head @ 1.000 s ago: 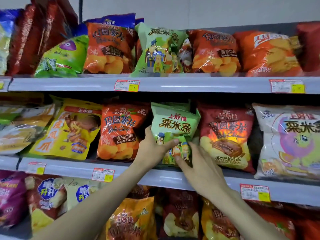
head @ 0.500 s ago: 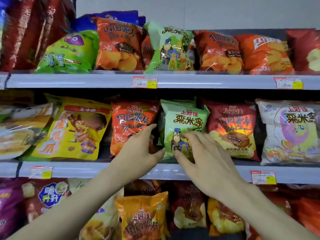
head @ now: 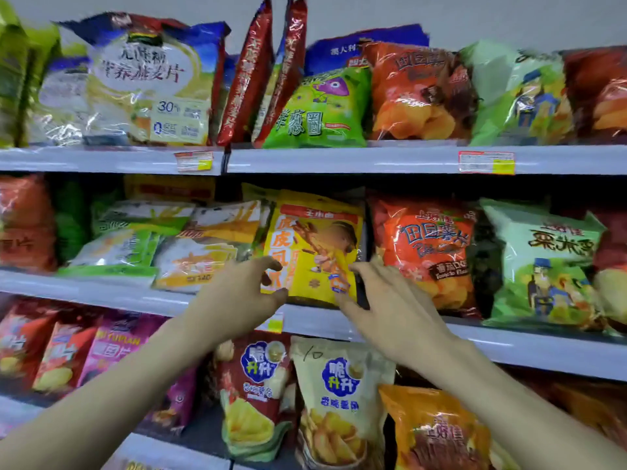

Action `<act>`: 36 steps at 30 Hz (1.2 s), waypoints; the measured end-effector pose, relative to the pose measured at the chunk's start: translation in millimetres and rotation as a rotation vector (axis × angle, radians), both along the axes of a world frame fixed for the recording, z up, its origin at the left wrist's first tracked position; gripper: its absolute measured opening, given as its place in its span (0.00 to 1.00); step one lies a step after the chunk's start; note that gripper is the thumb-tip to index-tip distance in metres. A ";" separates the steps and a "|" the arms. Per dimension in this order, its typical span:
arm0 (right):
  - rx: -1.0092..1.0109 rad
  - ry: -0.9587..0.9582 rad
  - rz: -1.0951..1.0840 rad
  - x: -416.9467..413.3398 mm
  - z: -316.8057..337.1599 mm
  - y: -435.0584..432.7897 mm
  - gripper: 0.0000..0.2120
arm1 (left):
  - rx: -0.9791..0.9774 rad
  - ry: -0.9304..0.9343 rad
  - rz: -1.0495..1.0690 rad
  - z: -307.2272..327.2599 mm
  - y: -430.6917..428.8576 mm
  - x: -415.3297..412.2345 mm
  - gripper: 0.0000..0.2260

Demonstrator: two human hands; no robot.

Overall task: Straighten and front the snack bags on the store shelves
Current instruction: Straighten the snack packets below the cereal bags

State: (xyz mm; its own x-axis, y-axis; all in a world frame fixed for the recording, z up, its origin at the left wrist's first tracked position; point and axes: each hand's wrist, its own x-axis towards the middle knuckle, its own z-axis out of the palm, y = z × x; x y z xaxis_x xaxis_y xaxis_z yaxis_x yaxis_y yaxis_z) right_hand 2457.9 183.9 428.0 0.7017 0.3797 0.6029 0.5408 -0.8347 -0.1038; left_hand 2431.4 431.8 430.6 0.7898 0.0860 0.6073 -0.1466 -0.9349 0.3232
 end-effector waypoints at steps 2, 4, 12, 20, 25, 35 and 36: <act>0.051 0.054 0.030 10.0 -1.9 20.8 0.30 | -0.001 0.003 0.074 0.4 41.3 2.1 0.22; 0.135 0.136 0.070 23.3 -4.2 37.1 0.34 | -0.030 0.008 0.138 3.2 78.8 3.4 0.21; 0.691 0.447 0.095 74.8 -0.7 70.9 0.38 | -0.235 0.021 0.250 1.0 176.4 19.5 0.19; 1.031 0.524 0.072 100.2 2.9 79.2 0.36 | -0.287 0.080 0.201 -18.3 173.3 33.6 0.21; 1.138 0.696 0.102 108.6 16.6 74.6 0.39 | -0.203 0.124 0.205 -25.6 156.3 36.3 0.19; 1.222 0.945 0.314 104.1 23.0 69.0 0.28 | -0.179 0.083 0.212 -34.7 146.2 33.7 0.19; 1.246 0.932 0.319 106.5 22.7 68.8 0.31 | -0.188 0.072 0.212 -35.9 145.8 33.3 0.18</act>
State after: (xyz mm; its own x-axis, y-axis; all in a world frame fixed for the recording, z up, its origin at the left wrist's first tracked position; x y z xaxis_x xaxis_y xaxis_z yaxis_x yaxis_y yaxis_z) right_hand 2564.5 252.7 450.7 0.9789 0.1958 0.0581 0.0281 0.1529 -0.9878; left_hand 2464.7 577.5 394.7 0.7825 0.3597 0.5082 0.0757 -0.8651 0.4959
